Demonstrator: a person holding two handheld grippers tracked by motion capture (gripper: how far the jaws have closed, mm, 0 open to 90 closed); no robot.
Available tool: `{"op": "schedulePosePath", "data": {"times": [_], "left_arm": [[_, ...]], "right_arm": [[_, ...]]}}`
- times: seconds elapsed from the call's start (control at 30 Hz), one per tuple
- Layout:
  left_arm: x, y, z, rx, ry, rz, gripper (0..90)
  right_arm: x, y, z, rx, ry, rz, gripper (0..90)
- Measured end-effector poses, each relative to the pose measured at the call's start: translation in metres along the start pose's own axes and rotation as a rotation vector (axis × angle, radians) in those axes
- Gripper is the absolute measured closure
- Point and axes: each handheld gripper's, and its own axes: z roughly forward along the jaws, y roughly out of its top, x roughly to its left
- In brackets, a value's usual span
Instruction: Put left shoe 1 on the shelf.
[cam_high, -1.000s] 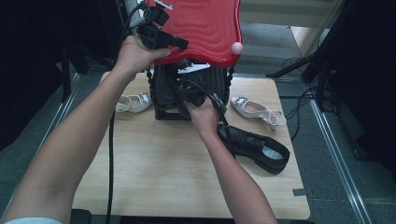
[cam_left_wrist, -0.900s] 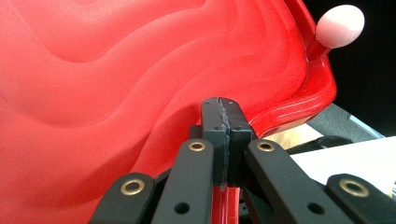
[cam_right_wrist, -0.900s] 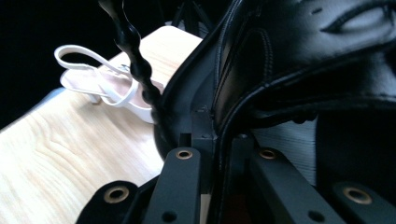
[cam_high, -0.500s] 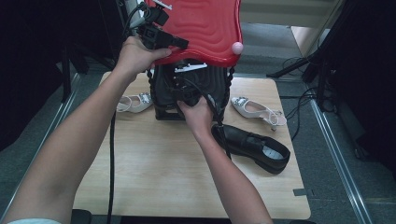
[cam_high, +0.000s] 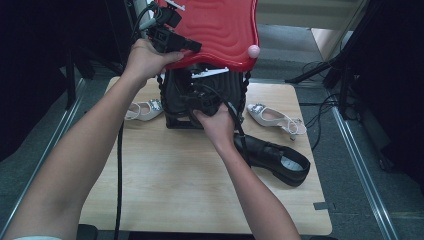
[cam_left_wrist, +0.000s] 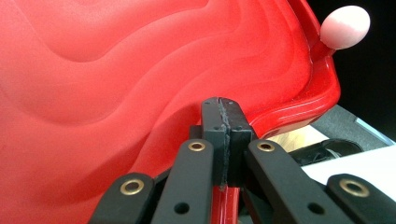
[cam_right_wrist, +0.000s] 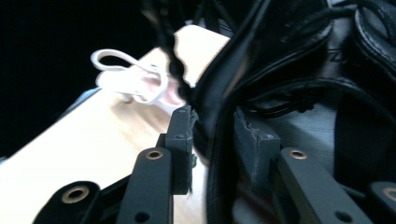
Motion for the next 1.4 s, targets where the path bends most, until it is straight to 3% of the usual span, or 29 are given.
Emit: {"op": "schedulePosePath", "data": {"times": [0.27,0.4,0.5,0.6,0.83,1.03,1.17,1.23,1.4], "left_arm": [[-0.001,0.001,0.0,0.002,0.007,0.001,90.0],[0.0,0.0,0.0,0.002,0.002,-0.004,90.0],[0.0,0.001,0.0,0.003,0.002,-0.004,90.0],[-0.001,0.001,0.0,0.004,0.005,0.002,90.0],[-0.001,0.001,0.0,0.004,0.006,0.009,90.0],[-0.001,-0.001,0.0,-0.004,0.003,0.023,90.0],[-0.001,-0.001,0.0,-0.003,0.002,0.025,90.0],[-0.001,0.0,0.0,-0.002,0.007,0.026,90.0],[-0.002,0.0,0.0,0.0,0.006,0.033,90.0]], "right_arm": [[0.007,-0.011,-0.038,-0.048,0.047,-0.031,75.3],[0.008,-0.021,-0.053,-0.028,0.09,-0.039,86.3],[0.005,-0.034,-0.057,0.012,0.108,-0.041,88.7],[0.0,-0.047,-0.059,0.042,0.094,-0.06,90.0],[-0.013,-0.069,-0.051,0.066,0.116,-0.039,90.0],[-0.021,-0.082,-0.032,0.09,0.09,-0.023,90.0],[-0.025,-0.081,-0.023,0.076,0.067,-0.008,90.0],[-0.028,-0.077,-0.019,0.089,0.091,0.01,90.0],[-0.023,-0.073,-0.016,0.093,0.096,0.0,90.0]]}}
